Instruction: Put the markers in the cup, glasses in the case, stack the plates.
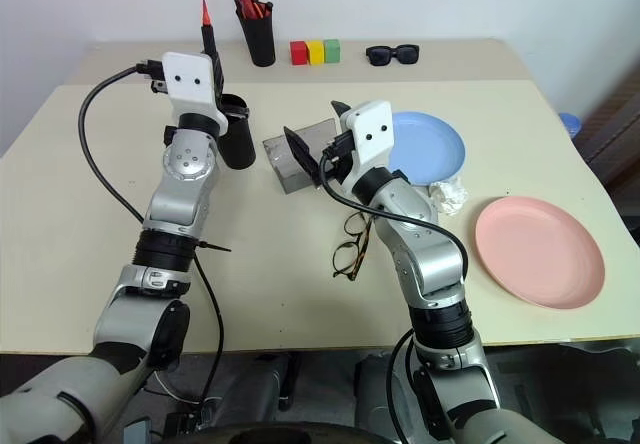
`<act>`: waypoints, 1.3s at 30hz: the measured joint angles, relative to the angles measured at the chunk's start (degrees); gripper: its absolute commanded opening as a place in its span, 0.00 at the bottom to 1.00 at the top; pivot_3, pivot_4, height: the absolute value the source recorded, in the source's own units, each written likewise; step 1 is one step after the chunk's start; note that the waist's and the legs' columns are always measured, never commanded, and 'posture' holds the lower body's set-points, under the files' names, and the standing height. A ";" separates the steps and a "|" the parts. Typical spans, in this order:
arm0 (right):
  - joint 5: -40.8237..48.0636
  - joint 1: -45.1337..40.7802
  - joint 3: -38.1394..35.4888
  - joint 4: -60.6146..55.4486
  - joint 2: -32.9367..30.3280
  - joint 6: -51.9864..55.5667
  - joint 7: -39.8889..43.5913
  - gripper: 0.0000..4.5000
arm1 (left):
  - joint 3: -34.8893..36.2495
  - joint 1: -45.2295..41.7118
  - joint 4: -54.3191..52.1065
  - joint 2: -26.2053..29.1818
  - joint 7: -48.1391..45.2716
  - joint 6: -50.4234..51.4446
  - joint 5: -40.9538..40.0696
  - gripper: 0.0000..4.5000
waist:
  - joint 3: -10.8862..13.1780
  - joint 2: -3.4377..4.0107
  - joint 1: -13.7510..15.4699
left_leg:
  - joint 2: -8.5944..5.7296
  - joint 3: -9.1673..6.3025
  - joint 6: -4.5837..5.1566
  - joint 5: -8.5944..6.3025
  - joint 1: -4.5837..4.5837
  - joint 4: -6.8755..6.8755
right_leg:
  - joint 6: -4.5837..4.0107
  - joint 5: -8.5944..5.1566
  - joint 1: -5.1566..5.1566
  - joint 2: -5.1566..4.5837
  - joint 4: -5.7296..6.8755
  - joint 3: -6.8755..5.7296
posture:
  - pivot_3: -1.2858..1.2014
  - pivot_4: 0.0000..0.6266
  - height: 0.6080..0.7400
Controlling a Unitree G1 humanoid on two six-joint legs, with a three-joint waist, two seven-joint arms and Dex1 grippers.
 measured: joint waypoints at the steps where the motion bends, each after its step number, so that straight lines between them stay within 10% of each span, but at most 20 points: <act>1: 0.01 0.00 -0.03 0.00 -0.03 0.00 0.04 1.00 | 0.15 0.33 0.25 -0.21 -0.01 0.02 -0.06 0.22 | 0.00 0.00 -0.08 | 0.00 0.00 0.00 0.00 0.00 0.00 | 0.00 0.00 0.00 0.00 0.00 0.00 | 0.52 0.24 1.00; 6: 0.17 0.01 -0.07 0.00 -0.04 0.06 0.64 1.00 | 0.67 0.91 0.36 -0.80 0.80 0.11 0.01 0.74 | 0.00 0.00 -0.65 | 0.00 -0.02 0.00 0.00 0.00 0.01 | 0.00 0.00 0.02 0.00 0.00 -0.01 | 0.52 0.24 1.00; 22: 0.26 0.85 -0.64 -0.22 -2.25 0.47 2.06 1.00 | 2.80 -0.14 -5.58 -1.74 -2.99 5.90 -4.47 0.74 | 0.00 0.00 -0.61 | 0.00 -0.04 0.00 0.00 -0.01 0.08 | 0.01 0.00 0.07 0.03 0.00 -0.02 | 0.52 0.24 1.00; 27: 1.08 2.66 -3.21 -0.89 -8.68 1.23 5.43 1.00 | -0.47 0.80 -16.98 0.67 -17.96 17.33 -12.19 0.74 | 0.00 0.01 -0.82 | 0.02 -0.04 0.00 0.00 0.00 0.10 | 0.02 0.00 0.10 0.03 0.01 -0.01 | 0.52 0.24 1.00; 31: 1.76 4.95 -4.90 -2.13 -15.38 1.79 9.65 1.00 | -2.67 5.44 -25.64 3.78 -26.10 27.64 -17.30 0.99 | 0.04 0.13 -1.21 | 0.11 -0.02 0.00 0.00 0.05 0.05 | 0.01 0.00 0.09 0.09 0.01 0.02 | 0.52 0.24 1.00; 39: 4.03 11.13 -5.17 -7.06 -27.39 5.61 19.65 1.00 | -7.42 10.13 -28.32 7.36 -28.82 43.51 -17.14 0.99 | 0.07 0.15 -0.41 | 0.18 -0.09 0.01 0.00 0.04 0.20 | 0.02 -0.02 0.25 0.07 -0.07 -0.01 | 0.52 0.24 1.00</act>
